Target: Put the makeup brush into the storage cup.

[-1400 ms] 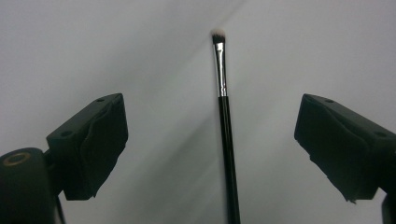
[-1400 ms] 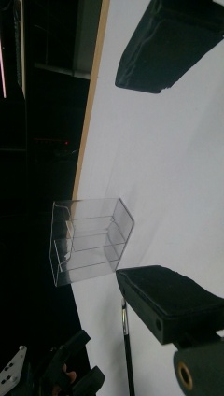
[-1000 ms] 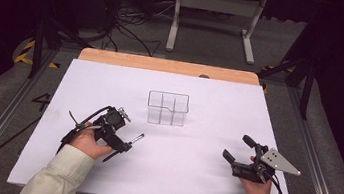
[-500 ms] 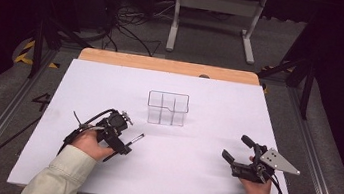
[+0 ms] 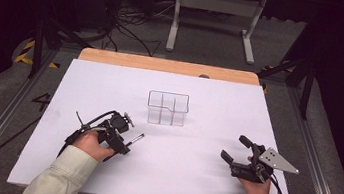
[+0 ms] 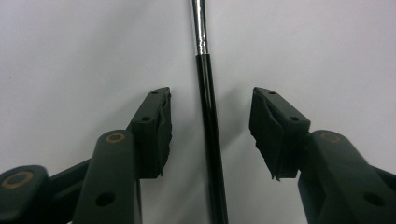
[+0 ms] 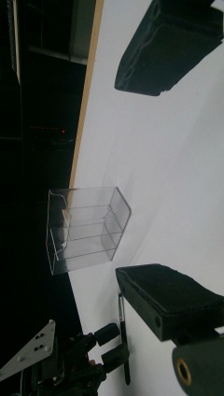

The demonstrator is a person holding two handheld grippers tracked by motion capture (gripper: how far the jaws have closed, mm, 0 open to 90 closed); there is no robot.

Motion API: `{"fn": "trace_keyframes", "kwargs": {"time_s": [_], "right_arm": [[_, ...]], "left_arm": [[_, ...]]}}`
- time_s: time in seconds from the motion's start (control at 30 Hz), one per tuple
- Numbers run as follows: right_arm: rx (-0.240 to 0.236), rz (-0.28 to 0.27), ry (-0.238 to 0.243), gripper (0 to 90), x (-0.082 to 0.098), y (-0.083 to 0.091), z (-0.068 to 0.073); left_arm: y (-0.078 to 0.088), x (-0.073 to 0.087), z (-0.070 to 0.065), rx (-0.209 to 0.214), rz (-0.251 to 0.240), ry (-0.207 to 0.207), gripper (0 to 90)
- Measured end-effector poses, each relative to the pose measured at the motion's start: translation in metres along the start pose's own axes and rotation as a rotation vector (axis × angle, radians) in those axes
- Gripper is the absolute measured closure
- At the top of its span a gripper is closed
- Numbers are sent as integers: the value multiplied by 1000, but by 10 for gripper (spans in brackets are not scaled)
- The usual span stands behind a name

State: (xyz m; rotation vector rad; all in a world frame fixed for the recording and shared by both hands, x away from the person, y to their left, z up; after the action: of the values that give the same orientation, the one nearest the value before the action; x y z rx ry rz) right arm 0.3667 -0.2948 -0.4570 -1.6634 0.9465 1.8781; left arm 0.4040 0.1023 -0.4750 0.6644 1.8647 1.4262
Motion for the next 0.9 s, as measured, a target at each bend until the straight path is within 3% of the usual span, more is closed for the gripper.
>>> {"fn": "trace_keyframes", "kwargs": {"time_s": [0.4, 0.7, 0.83, 0.9], "right_arm": [[1, 9, 4, 96, 1, -1, 0], [3, 14, 9, 96, 2, -2, 1], [2, 13, 6, 96, 1, -2, 1], [2, 15, 6, 96, 2, -2, 1]], "left_arm": [[-1, -4, -2, -60, 51, -7, 605], [0, -4, -3, -87, 75, 38, 703], [-1, -6, -5, -134, 93, 51, 730], [-1, -6, -5, -131, 96, 54, 754]]}}
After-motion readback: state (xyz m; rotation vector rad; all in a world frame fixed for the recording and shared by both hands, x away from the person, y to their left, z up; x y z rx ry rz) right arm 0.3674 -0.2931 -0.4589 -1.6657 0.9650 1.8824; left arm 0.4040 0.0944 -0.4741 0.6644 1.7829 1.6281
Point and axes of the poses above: each handheld gripper's, and its own axes: y roughly backward along the jaws, x roughly out of its underside, z roughly to its left, the point moved 5 cm from there along -y, roughly forward along the jaws, and after that the axes turned 3 degrees about z, right-handed, at the moved point
